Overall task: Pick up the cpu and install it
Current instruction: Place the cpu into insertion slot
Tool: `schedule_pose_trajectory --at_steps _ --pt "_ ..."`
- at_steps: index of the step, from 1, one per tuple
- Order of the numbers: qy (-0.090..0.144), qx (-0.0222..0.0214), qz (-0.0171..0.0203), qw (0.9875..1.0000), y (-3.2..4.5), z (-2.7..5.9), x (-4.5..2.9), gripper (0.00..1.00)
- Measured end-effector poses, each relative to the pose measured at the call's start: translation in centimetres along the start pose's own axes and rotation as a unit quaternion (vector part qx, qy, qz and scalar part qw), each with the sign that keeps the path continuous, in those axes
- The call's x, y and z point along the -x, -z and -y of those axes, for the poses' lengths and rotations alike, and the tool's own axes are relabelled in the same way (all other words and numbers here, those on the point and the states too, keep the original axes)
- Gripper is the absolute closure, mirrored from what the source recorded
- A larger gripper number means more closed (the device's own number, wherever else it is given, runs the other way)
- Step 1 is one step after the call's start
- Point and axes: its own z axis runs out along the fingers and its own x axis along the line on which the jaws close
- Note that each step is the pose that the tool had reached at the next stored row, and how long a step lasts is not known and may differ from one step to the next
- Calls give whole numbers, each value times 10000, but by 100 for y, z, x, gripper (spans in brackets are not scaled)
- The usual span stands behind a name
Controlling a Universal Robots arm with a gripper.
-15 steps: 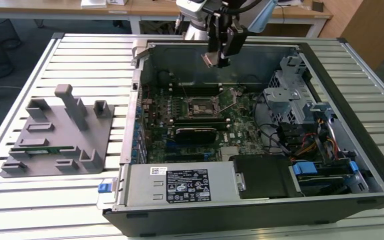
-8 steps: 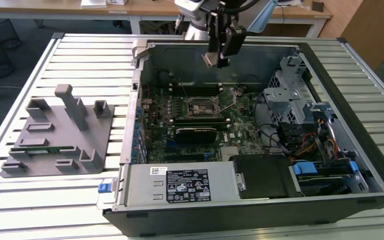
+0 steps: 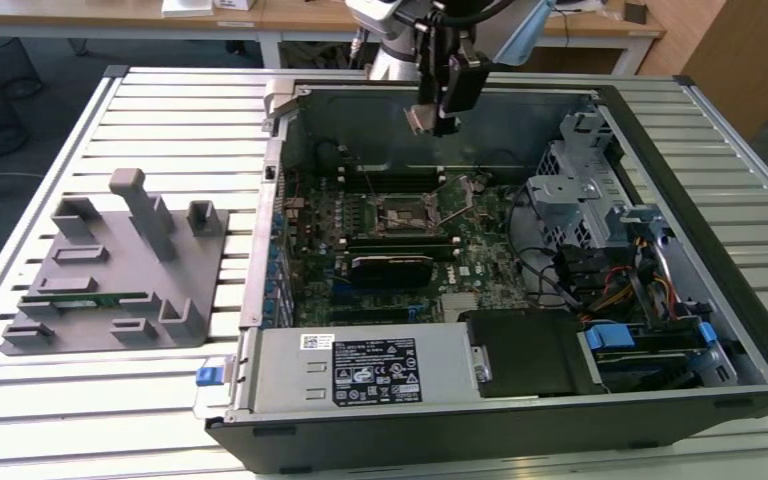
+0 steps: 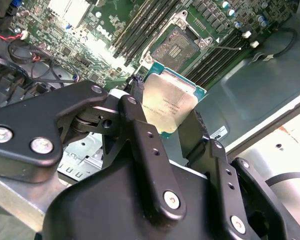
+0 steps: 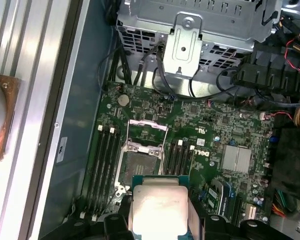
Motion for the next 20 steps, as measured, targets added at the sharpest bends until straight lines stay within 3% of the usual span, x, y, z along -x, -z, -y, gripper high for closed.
schedule_pose_trajectory --at_steps 10,20 --pt "-293 3 13 9996 -1 0 0 47" --pt "-590 6 26 9983 -3 0 0 47"
